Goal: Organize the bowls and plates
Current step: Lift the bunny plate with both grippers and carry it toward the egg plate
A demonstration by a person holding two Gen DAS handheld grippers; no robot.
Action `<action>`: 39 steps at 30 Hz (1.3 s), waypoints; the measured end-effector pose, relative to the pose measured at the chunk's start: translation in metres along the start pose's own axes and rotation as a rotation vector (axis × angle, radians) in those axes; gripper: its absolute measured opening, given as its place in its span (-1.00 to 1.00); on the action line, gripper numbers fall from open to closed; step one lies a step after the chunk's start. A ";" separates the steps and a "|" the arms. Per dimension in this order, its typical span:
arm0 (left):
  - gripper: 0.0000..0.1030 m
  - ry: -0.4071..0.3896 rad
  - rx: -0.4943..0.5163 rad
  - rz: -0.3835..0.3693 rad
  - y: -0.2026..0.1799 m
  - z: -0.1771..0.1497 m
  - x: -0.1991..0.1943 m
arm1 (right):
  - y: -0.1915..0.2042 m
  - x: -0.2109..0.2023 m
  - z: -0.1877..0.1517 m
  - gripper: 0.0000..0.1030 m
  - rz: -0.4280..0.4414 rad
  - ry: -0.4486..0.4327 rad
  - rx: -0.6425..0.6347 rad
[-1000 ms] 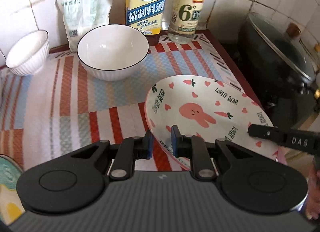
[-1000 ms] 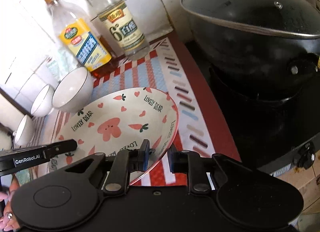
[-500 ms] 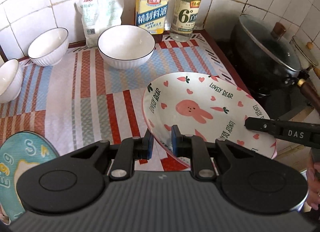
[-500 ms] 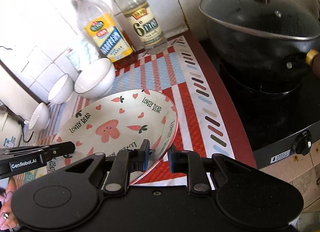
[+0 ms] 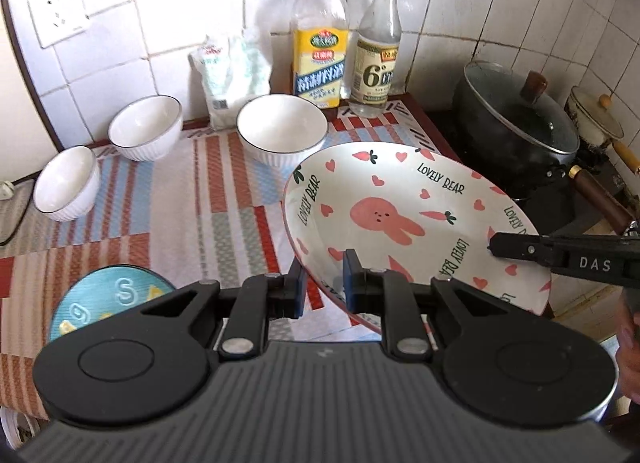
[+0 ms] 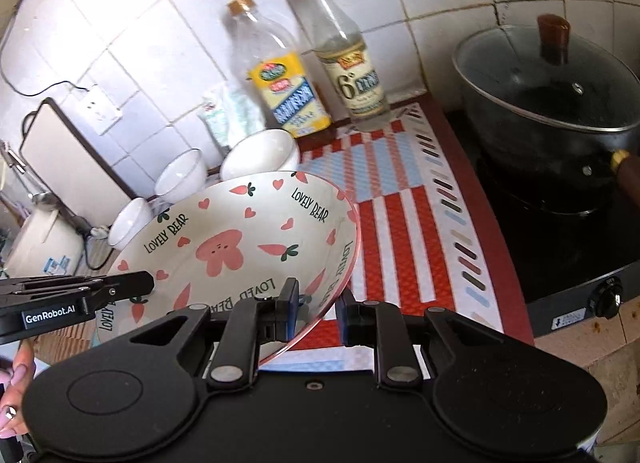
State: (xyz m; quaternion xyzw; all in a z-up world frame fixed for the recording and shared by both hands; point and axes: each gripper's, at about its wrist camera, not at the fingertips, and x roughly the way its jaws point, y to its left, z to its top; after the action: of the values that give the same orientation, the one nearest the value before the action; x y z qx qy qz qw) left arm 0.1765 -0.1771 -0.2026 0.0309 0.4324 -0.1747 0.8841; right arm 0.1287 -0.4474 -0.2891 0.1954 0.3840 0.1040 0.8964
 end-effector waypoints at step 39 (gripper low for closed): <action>-0.69 -0.060 -0.271 0.188 0.142 -0.114 -0.102 | 0.169 0.037 -0.048 -0.54 0.212 0.137 -0.247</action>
State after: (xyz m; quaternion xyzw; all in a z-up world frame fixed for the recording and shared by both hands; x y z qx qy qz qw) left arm 0.0804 0.0084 -0.2088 -0.0536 0.4208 -0.0323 0.9050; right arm 0.1129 -0.2690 -0.2707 0.1155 0.4056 0.2572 0.8695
